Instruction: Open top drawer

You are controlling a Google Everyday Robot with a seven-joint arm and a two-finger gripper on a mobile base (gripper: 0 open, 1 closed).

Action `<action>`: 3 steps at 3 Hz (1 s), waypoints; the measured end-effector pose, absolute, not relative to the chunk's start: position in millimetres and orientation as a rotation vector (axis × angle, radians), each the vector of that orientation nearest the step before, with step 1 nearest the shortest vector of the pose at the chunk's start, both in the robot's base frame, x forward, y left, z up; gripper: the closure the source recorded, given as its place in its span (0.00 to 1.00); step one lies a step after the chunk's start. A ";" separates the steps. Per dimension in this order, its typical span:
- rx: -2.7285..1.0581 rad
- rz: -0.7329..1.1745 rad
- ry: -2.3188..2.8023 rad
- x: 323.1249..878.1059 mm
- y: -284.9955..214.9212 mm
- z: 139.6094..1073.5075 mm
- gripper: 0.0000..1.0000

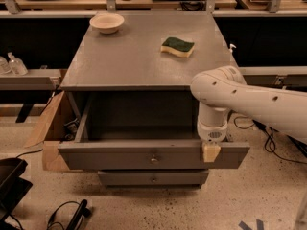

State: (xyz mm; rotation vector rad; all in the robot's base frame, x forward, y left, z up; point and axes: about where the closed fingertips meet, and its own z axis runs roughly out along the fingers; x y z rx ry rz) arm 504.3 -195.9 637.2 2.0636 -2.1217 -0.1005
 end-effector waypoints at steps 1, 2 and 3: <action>2.064 -0.100 -2.122 504.3 -195.9 637.2 0.04; 2.063 -0.101 -2.121 503.9 -196.2 636.6 0.00; 2.069 -0.047 -2.129 503.6 -196.2 666.2 0.00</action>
Offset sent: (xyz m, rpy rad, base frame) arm 0.0000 0.0000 0.0000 0.0000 0.0000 0.0000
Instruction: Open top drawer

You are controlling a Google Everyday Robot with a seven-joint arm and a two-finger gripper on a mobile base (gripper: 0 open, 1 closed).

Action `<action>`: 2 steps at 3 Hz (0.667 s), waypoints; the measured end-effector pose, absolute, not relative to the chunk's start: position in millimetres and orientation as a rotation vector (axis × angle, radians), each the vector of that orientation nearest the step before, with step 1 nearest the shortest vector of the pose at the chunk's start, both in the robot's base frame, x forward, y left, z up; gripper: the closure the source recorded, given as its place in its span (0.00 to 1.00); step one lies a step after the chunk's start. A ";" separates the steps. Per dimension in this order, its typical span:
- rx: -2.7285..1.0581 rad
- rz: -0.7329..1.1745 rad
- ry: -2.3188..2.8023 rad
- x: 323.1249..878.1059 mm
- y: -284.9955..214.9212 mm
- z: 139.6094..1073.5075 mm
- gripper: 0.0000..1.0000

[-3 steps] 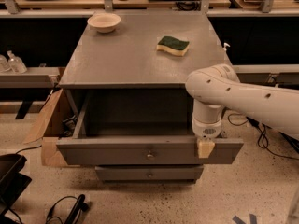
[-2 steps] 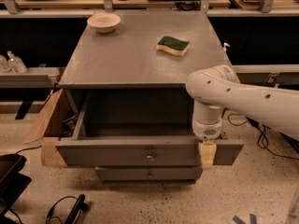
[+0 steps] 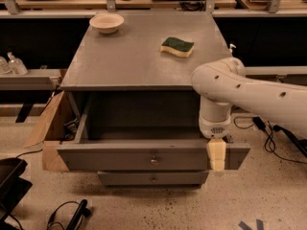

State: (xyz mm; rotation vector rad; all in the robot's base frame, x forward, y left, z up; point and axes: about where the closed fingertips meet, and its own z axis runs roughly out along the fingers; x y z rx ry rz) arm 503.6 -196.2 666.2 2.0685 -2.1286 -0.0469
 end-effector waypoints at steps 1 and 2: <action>2.039 0.068 -2.172 502.2 -199.8 725.5 0.18; 2.061 0.147 -2.242 503.8 -204.7 766.2 0.41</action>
Offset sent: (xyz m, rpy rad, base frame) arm 0.0109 -0.0148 0.1551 0.0026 -0.3008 -0.0693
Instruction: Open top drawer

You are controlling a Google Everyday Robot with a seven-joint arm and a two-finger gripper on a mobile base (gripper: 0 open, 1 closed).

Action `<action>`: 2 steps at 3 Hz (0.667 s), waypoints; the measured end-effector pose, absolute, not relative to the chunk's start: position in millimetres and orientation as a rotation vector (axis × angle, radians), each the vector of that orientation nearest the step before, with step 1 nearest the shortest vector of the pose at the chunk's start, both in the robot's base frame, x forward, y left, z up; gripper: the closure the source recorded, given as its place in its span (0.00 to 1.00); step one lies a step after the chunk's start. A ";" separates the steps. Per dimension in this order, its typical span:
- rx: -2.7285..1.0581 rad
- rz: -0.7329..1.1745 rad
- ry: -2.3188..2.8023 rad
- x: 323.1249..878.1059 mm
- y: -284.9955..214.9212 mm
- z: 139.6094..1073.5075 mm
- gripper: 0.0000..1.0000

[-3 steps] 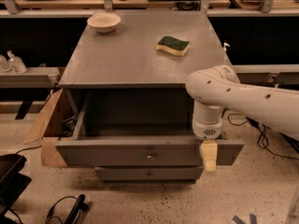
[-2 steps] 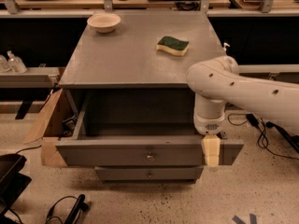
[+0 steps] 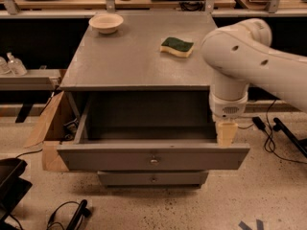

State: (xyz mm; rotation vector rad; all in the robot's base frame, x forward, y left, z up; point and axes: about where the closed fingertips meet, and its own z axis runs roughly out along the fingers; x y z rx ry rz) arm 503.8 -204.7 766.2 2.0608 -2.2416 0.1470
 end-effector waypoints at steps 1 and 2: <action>2.129 0.228 -2.300 516.8 -211.8 791.5 0.65; 2.200 0.235 -2.374 534.8 -218.2 796.3 0.88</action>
Offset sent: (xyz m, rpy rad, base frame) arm 0.0642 -0.0181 0.0298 0.2258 -0.2852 0.0290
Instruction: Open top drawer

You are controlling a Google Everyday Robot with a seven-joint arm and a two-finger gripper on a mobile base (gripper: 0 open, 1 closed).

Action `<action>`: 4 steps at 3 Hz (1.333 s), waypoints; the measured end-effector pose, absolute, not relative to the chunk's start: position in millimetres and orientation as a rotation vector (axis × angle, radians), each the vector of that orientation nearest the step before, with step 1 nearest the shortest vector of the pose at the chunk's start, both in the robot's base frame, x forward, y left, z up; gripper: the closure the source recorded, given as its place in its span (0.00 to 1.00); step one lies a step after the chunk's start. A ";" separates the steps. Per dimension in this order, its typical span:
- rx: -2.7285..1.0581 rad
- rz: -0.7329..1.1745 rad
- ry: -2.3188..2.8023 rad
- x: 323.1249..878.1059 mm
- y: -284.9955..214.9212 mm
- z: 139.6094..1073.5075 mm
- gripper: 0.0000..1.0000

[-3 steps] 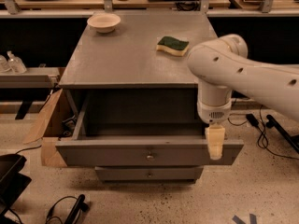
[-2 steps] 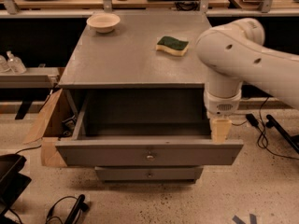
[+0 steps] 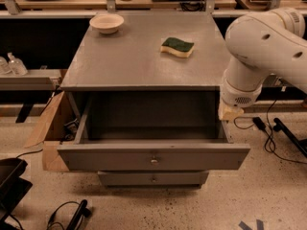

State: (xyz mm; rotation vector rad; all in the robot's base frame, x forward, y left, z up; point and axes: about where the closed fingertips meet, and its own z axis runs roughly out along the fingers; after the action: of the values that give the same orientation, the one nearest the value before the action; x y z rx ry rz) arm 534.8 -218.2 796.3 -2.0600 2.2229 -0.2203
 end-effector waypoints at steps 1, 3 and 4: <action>-1.993 -0.189 2.155 555.2 -215.5 783.7 1.00; -1.996 -0.166 2.177 564.7 -212.3 753.5 1.00; -2.002 -0.148 2.218 572.9 -206.9 700.8 1.00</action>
Offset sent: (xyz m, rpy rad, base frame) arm 0.0157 0.0017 -0.0108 0.0643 -0.0446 0.0048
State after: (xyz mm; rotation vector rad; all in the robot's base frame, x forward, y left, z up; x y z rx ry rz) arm 572.9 -206.9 700.8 -2.0017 2.2184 -0.1478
